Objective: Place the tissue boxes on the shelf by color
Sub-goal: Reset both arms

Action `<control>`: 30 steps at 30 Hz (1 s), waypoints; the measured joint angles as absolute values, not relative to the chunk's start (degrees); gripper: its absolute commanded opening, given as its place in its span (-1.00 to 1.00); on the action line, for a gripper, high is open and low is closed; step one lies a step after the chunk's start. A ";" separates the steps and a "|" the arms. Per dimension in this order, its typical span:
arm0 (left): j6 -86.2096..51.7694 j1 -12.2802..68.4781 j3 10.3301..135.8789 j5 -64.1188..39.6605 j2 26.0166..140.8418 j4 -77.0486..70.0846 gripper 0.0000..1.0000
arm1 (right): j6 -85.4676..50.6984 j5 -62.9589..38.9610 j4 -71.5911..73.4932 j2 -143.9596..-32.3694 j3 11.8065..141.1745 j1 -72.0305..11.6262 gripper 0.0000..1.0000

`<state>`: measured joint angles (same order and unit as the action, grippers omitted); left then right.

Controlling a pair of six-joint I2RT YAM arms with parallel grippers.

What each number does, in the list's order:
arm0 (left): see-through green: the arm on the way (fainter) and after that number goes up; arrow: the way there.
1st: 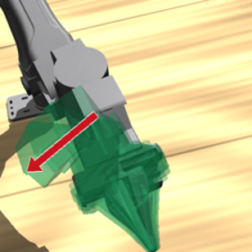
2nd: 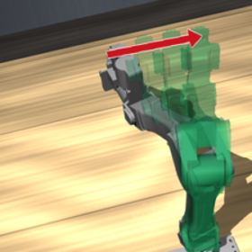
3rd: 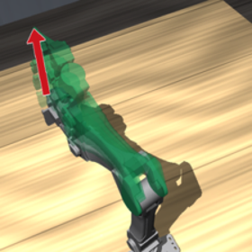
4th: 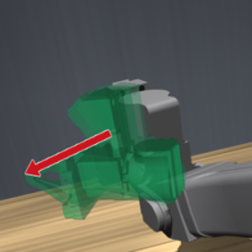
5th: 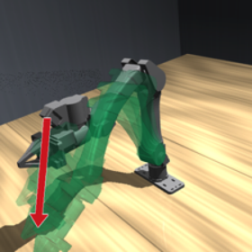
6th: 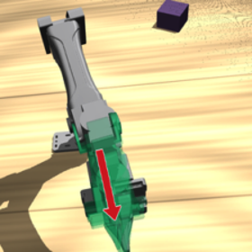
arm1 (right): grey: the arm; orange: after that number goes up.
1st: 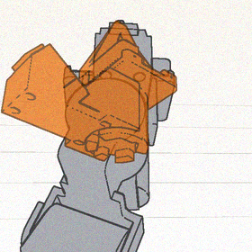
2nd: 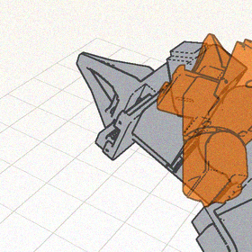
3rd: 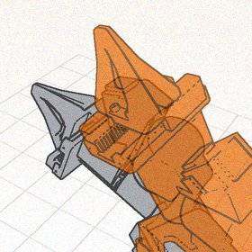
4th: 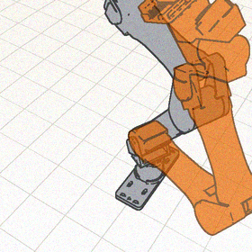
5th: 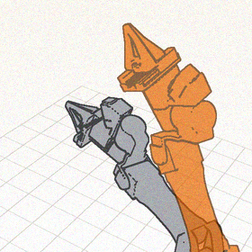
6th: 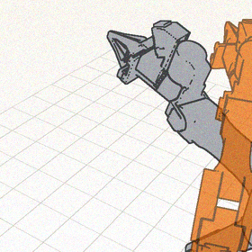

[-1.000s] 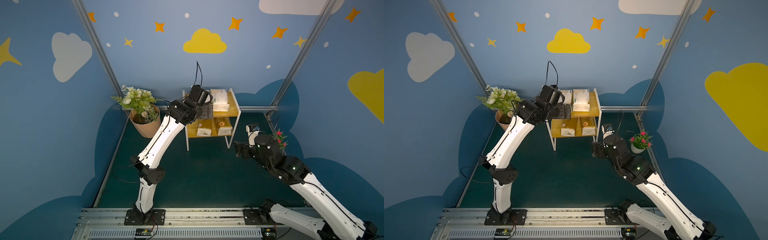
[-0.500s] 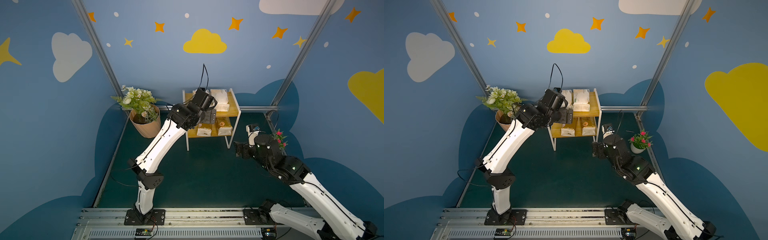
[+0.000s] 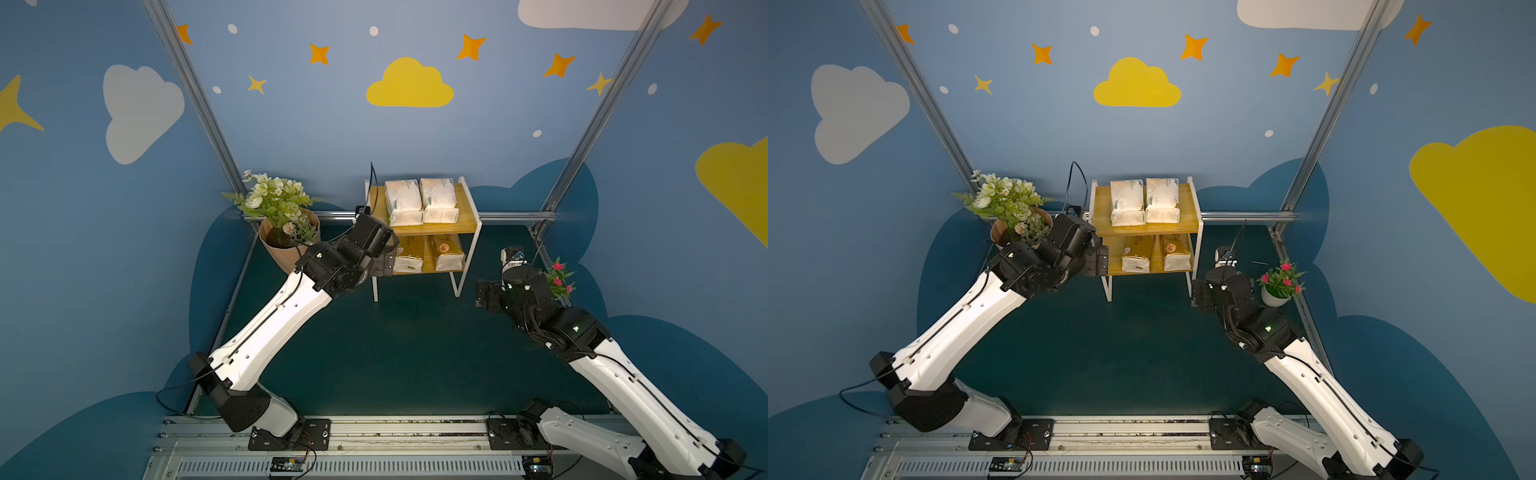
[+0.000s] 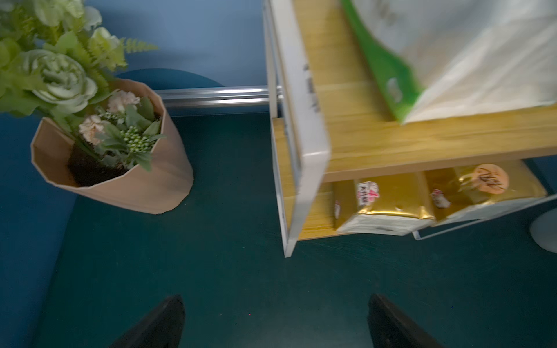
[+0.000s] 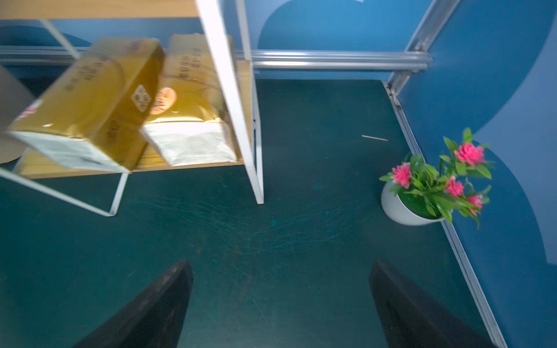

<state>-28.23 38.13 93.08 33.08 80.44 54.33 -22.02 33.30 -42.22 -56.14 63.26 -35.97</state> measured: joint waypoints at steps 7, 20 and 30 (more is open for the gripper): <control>-29.67 30.48 74.59 36.07 65.23 45.82 1.00 | -25.85 34.15 -44.77 -58.19 57.93 -30.24 0.96; -24.73 15.99 53.17 34.54 71.53 31.83 1.00 | -25.34 33.74 -40.86 -68.18 52.01 -16.19 0.97; -18.04 6.52 41.01 32.80 77.28 8.08 1.00 | -18.50 37.71 -24.69 -80.03 45.12 -13.98 0.97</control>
